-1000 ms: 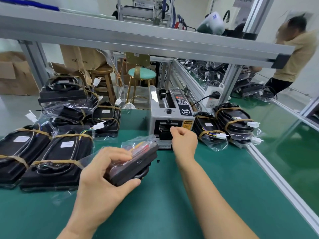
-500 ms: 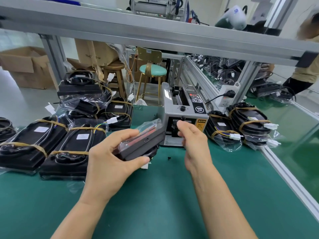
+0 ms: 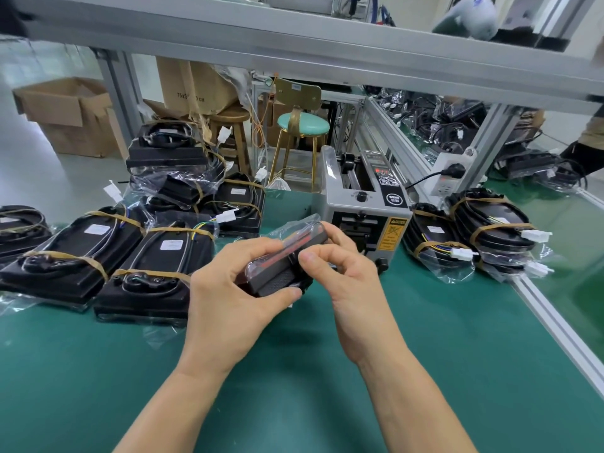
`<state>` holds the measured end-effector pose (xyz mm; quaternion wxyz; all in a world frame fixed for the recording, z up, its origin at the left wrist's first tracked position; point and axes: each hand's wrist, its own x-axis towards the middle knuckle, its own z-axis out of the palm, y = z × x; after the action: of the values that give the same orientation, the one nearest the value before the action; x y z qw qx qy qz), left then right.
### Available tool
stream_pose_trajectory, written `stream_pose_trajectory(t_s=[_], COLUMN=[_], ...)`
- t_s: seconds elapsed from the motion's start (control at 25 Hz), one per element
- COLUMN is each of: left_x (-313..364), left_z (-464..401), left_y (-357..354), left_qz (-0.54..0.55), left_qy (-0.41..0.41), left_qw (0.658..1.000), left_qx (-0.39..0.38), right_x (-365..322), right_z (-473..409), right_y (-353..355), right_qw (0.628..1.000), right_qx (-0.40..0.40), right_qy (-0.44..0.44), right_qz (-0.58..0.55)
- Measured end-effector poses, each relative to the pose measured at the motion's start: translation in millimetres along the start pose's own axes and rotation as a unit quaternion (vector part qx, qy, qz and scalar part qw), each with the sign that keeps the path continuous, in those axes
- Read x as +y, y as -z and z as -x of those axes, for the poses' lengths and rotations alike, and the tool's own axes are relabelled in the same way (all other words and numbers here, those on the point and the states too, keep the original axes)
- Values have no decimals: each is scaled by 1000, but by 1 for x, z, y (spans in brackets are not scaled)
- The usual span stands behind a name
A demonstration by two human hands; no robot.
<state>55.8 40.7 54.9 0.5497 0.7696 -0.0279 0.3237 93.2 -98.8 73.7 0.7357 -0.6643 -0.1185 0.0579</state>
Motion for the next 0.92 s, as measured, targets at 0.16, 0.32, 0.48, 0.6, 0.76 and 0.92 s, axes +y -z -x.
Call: stream_pose_trajectory(t_s=[0.16, 0.32, 0.48, 0.6, 0.76, 0.92], left_x=[2, 1, 0, 2, 3, 3], left_z=[0, 1, 0, 1, 0, 1], left_y=[-1, -1, -1, -1, 0, -1], left_qz=[3, 1, -14, -18, -12, -15], left_qy=[2, 0, -2, -3, 1, 0], left_qw=[1000, 1000, 1000, 1000, 1000, 1000], left_qx=[8, 8, 7, 11, 16, 17], right_x=[0, 0, 2, 2, 3, 7], right_z=[0, -1, 0, 0, 1, -1], right_y=[-2, -4, -6, -9, -13, -18], right_qw=[1000, 1000, 999, 997, 994, 992], right_qx=[7, 14, 34, 58, 84, 98], right_qy=[-4, 2, 11, 23, 33, -5], right_qz=[-4, -3, 9, 36, 63, -82])
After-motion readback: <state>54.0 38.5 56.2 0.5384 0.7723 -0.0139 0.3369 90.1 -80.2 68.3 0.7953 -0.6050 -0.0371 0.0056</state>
